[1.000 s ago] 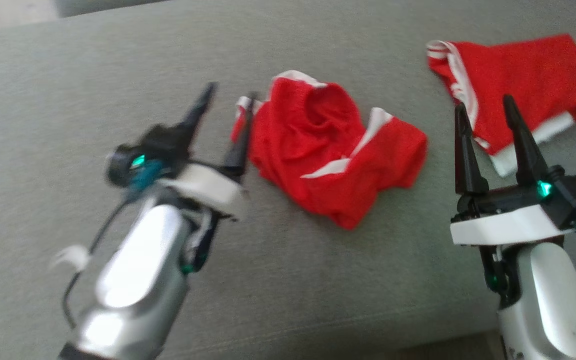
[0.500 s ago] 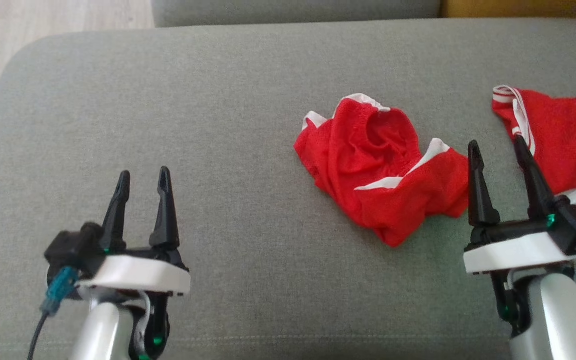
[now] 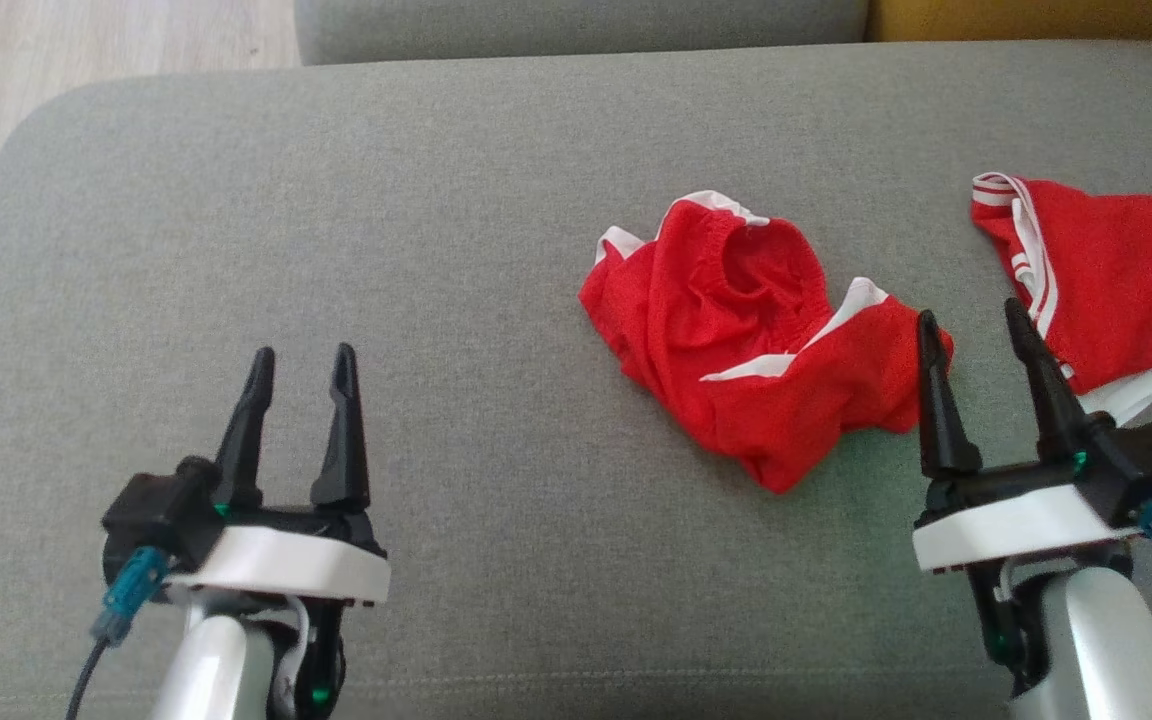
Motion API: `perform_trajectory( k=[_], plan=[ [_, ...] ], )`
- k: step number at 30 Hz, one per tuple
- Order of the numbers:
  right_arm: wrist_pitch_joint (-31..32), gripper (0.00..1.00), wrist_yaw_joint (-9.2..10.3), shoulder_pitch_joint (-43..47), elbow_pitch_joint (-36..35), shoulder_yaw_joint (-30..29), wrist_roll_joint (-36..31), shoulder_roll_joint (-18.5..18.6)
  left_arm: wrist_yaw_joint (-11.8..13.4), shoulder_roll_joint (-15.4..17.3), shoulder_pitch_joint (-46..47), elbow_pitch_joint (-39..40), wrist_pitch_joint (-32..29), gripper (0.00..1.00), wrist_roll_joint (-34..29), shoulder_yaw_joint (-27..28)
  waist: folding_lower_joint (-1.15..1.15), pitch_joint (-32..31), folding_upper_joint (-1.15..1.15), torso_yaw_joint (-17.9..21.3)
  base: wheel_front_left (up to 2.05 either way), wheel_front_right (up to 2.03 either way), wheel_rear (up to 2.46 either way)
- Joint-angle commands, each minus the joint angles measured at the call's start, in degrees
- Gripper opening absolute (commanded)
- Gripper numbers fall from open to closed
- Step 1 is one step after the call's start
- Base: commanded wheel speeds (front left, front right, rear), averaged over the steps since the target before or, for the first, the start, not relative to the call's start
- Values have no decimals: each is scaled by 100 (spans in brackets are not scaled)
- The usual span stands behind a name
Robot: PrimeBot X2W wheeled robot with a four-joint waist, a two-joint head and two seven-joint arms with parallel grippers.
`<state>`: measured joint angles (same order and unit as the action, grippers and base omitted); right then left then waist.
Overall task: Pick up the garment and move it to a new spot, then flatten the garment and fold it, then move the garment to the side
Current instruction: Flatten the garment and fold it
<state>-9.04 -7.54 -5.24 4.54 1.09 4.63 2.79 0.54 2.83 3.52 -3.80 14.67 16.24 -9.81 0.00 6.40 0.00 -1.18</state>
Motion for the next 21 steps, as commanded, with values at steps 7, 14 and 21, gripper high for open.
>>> perform_trajectory(
  k=[7,14,21],
  plan=[
    [619,100,5,-735,157,805,-77,28,37,6,298,95,32,100,117,-76,0,216,0,-154,0,0,0],
    [1643,100,5,-1794,1084,1283,445,451,70,6,449,36,32,100,244,-264,0,398,0,-489,0,0,0],
    [2305,100,5,-2683,2281,1622,1034,940,155,5,511,14,32,100,415,-421,0,577,0,-927,0,0,0]
  ],
)
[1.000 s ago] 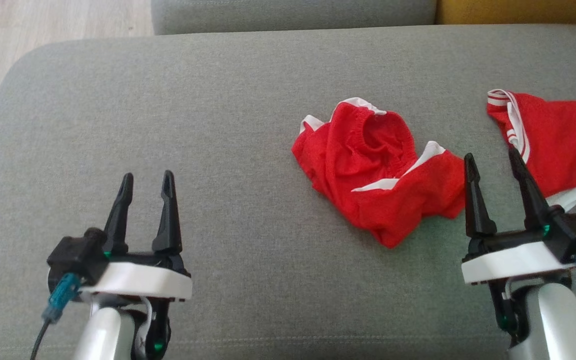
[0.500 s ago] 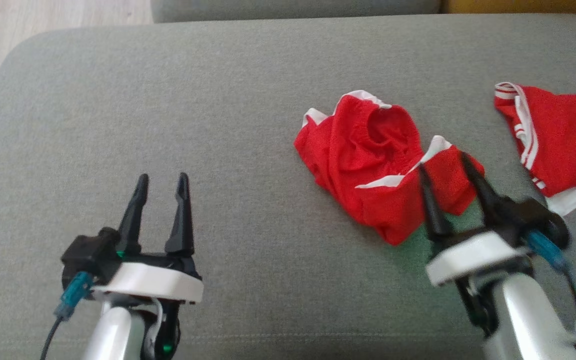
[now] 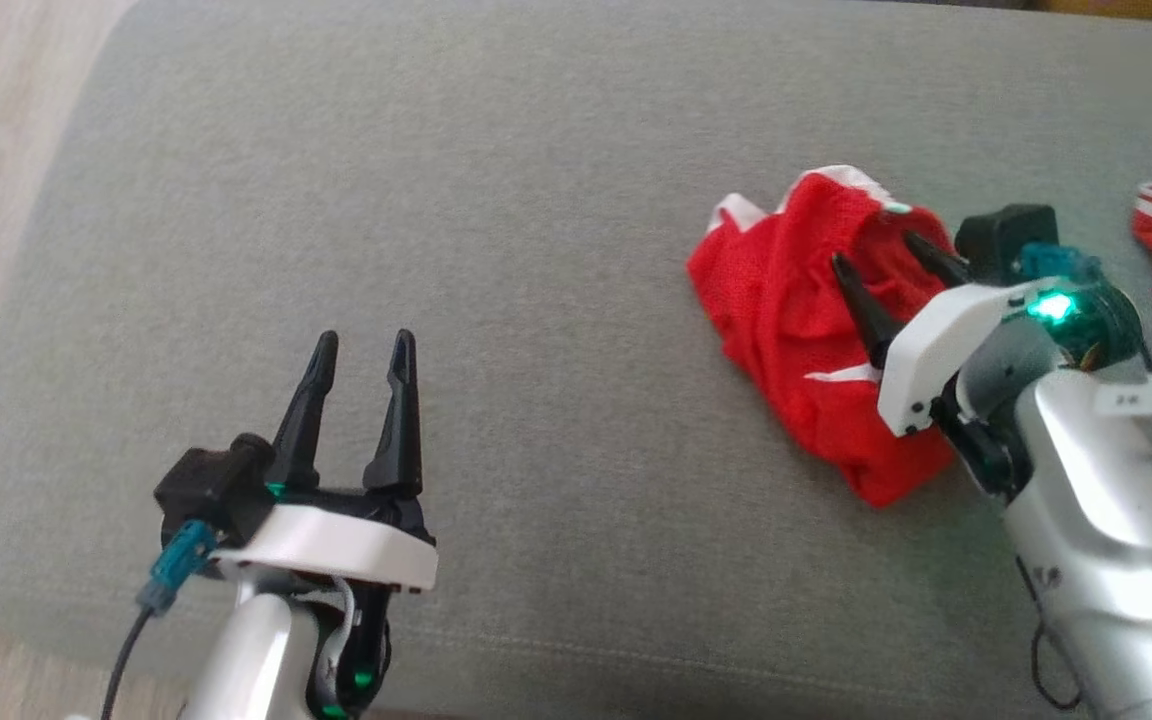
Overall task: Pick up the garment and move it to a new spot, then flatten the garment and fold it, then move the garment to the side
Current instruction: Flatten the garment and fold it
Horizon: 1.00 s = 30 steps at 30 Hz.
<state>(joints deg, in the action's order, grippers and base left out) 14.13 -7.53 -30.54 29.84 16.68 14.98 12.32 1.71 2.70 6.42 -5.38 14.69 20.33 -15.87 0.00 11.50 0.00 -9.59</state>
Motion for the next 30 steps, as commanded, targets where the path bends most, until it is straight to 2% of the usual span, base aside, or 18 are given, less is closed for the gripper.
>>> perform_trajectory(
  k=[1,6,8,13,20,26,30],
  plan=[
    [15,100,4,-236,-133,128,112,19,43,19,227,165,30,100,21,177,0,89,0,-135,0,0,0],
    [-4,100,4,-601,402,263,445,190,67,18,254,166,30,100,66,147,0,175,0,-293,0,0,0],
    [-61,0,4,-713,600,320,525,184,79,18,263,175,30,100,75,133,0,194,0,-322,0,0,0],
    [-535,0,4,-1045,915,372,588,207,100,18,274,156,30,100,67,123,0,159,0,-316,0,0,0],
    [-1105,0,4,-1536,978,247,349,399,106,18,194,119,30,100,12,171,0,-150,0,-129,0,0,0],
    [-1146,0,4,-1924,585,-147,-151,572,120,18,46,119,30,100,41,168,0,-474,0,21,0,0,0],
    [-913,0,4,-2004,32,-366,-546,466,142,18,-66,112,30,100,81,117,0,-662,0,29,0,0,0]
  ],
)
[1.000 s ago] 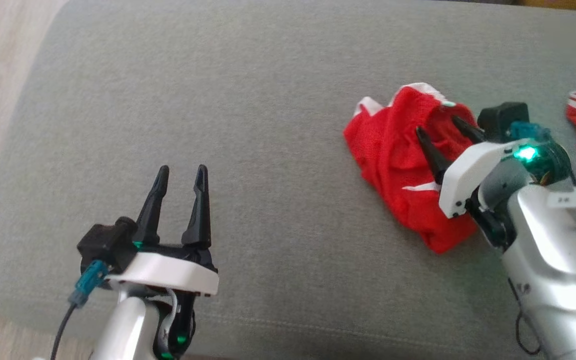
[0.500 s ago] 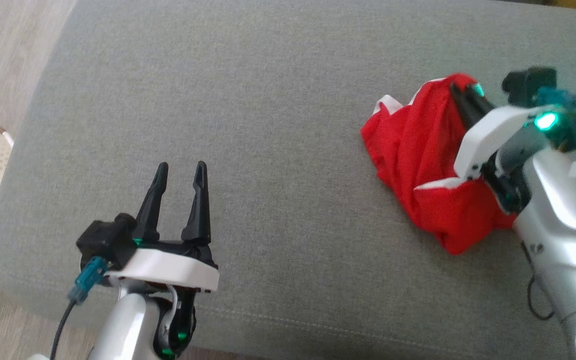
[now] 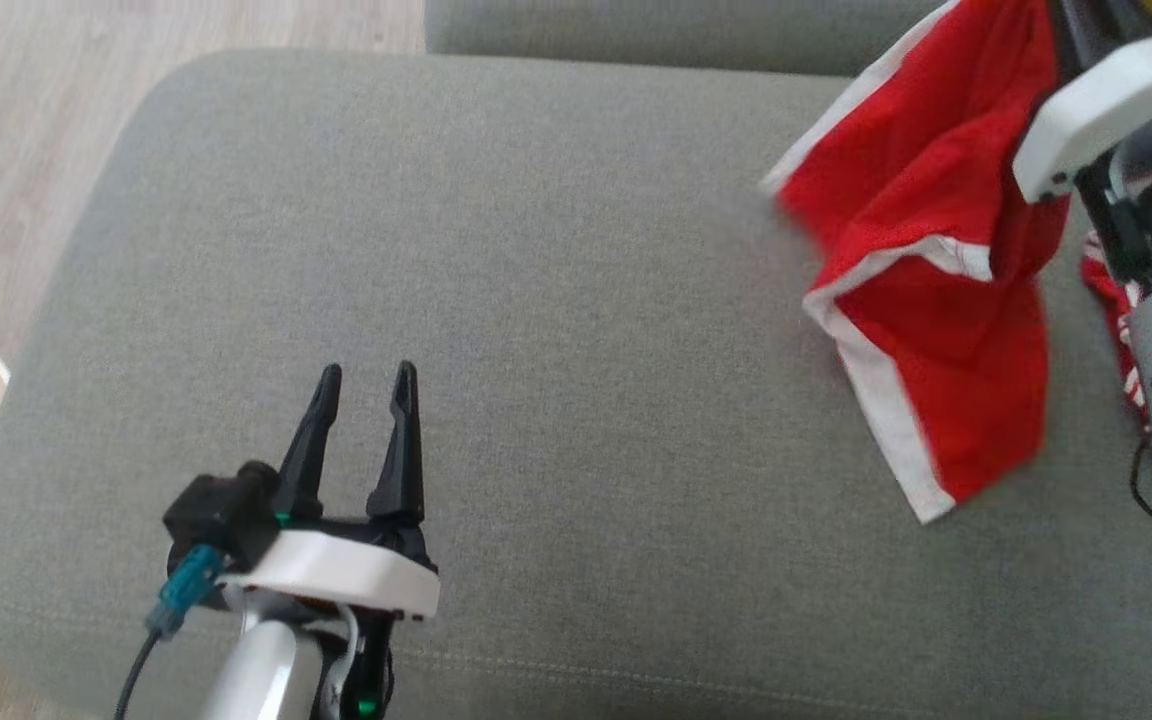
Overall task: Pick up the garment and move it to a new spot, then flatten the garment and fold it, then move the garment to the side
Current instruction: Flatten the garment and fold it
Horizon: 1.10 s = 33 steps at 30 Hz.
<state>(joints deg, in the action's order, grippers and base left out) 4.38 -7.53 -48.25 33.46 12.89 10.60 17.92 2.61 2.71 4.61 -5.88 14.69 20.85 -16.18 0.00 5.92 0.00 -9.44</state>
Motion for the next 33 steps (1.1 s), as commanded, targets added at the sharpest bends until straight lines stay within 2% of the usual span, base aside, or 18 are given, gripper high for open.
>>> perform_trajectory(
  k=[1,5,6,8,10,16,17,18,21,25,28,33],
  plan=[
    [145,0,4,-229,-490,2,-218,-151,58,17,86,164,30,100,43,133,0,-144,0,-2,0,0,0],
    [614,0,4,-118,-1020,268,-473,-538,80,17,1,191,30,100,93,99,0,-228,0,-119,0,0,0],
    [614,0,4,-118,-1020,268,-473,-538,80,17,1,191,30,100,93,99,0,-228,0,-119,0,0,0],
    [870,0,4,-74,-1052,760,-501,-778,77,17,-6,220,30,100,124,30,0,-190,0,-275,0,0,0],
    [914,0,4,-116,-842,1065,-384,-940,74,17,22,231,30,100,150,-36,0,-118,0,-418,0,0,0],
    [625,0,4,-672,348,2062,-83,-1042,100,17,195,219,30,100,295,-311,0,188,0,-1028,0,0,0],
    [539,24,4,-774,563,2230,3,-1064,111,17,215,213,30,100,320,-351,0,228,0,-1118,0,0,0],
    [470,100,4,-859,766,2407,143,-1100,122,17,231,208,30,100,346,-387,0,266,0,-1207,0,0,0],
    [374,100,4,-1051,1192,3074,716,-1218,167,17,234,192,30,100,398,-436,0,336,0,-1385,0,0,0],
    [252,100,4,-1315,1438,3811,1423,-1278,191,17,217,191,30,100,398,-397,0,364,0,-1393,0,0,0],
    [272,100,4,-1415,1570,4310,1818,-1274,184,17,224,178,30,100,351,-343,0,303,0,-1250,0,0,0],
    [756,100,4,-1535,1611,5294,2413,-1096,150,17,225,165,30,100,253,-239,0,107,0,-858,0,0,0]
  ],
)
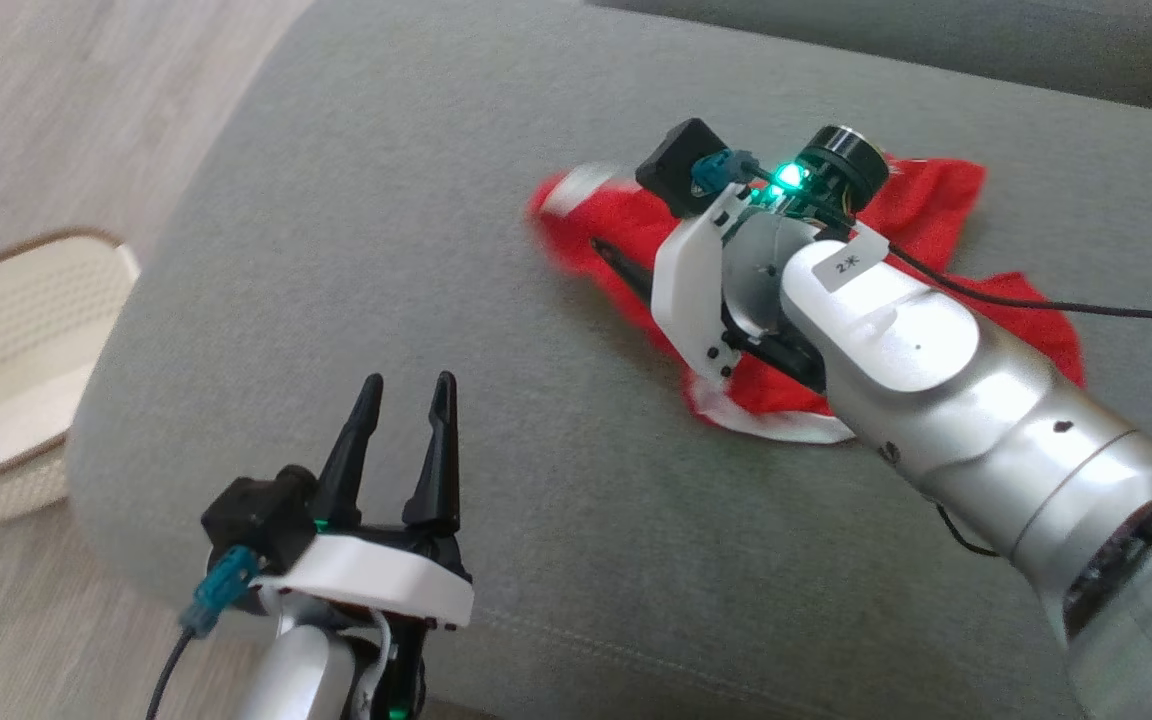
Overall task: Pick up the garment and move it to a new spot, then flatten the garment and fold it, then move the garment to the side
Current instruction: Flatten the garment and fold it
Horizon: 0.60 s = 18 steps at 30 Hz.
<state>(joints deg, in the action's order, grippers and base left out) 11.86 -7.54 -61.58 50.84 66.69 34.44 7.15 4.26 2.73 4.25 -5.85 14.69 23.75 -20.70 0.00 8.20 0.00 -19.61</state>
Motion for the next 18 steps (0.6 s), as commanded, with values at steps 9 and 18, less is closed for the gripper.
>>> perform_trajectory(
  k=[9,18],
  plan=[
    [-30,100,5,-377,-529,586,627,491,-21,15,193,192,30,100,-150,328,0,-471,0,764,0,0,0],
    [-1418,100,5,42,-565,-11,694,983,-36,15,197,298,30,100,-256,512,0,-565,0,1299,0,0,0]
  ],
)
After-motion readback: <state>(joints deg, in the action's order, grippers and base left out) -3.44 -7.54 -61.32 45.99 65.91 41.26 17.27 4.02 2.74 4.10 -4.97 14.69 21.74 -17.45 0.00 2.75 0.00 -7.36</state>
